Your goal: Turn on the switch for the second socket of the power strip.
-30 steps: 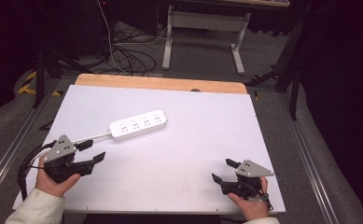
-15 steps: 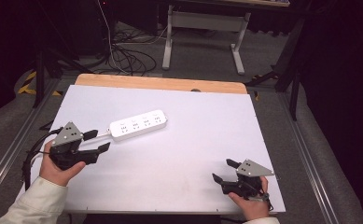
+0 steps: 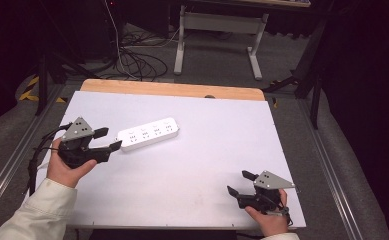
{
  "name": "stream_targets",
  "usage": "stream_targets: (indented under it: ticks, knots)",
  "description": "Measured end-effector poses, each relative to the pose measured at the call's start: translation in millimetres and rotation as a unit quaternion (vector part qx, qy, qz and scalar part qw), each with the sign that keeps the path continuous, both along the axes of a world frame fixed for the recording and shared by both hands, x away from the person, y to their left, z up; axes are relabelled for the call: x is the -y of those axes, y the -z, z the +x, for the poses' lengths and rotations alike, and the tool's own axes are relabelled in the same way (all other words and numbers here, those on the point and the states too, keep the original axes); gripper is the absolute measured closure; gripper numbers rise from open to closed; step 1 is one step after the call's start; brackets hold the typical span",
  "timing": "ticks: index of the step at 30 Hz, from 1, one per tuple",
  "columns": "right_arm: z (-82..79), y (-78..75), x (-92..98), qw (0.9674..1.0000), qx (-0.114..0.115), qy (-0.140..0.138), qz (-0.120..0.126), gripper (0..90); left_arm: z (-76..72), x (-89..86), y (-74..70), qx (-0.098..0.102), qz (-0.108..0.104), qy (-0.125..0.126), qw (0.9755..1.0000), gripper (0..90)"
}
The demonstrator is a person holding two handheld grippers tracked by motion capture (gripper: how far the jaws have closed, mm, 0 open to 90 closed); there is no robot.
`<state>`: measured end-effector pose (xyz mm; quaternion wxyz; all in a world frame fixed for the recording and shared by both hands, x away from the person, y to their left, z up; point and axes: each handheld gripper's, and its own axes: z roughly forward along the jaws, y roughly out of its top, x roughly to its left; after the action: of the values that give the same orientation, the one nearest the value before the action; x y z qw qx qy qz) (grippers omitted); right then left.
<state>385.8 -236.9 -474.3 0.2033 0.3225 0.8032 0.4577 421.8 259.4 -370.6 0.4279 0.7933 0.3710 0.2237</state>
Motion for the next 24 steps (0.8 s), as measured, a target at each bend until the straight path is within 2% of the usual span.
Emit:
stream_targets:
  ticks: [5, 9, 12, 15, 19, 20, 24]
  knots:
    - [0.2, 0.2, 0.0, 1.0000, 0.001, -0.001, -0.003, 25.0, 7.3, 6.0, -2.7, -0.003, 0.010, 0.003, 0.9999, 37.3]
    - [0.1, 0.1, 0.3, 1.0000, 0.001, -0.001, -0.003, 25.0, 11.1, 10.6, -4.0, -0.006, 0.006, 0.003, 1.0000, 37.7]
    - [0.0, 0.0, 0.5, 1.0000, 0.001, -0.001, -0.002, 25.2, 15.3, 15.4, -5.2, -0.003, 0.015, 0.001, 0.9999, 37.3]
    - [-0.1, -0.1, 0.5, 1.0000, 0.002, -0.002, -0.002, 25.3, 17.2, 19.8, -6.5, -0.005, 0.012, 0.001, 0.9999, 36.9]
    - [-0.3, -0.3, 0.3, 1.0000, 0.002, -0.003, -0.002, 25.3, 23.3, 24.5, -5.8, -0.009, 0.016, -0.010, 0.9998, 37.5]
    - [-0.4, -0.4, 0.2, 1.0000, 0.002, -0.004, -0.002, 25.4, 26.3, 25.0, -5.5, -0.013, 0.016, -0.009, 0.9997, 41.9]
    - [-0.7, -0.5, 0.1, 1.0000, 0.003, -0.006, -0.002, 25.6, 37.5, 28.1, -3.8, -0.018, 0.012, -0.020, 0.9996, 46.0]
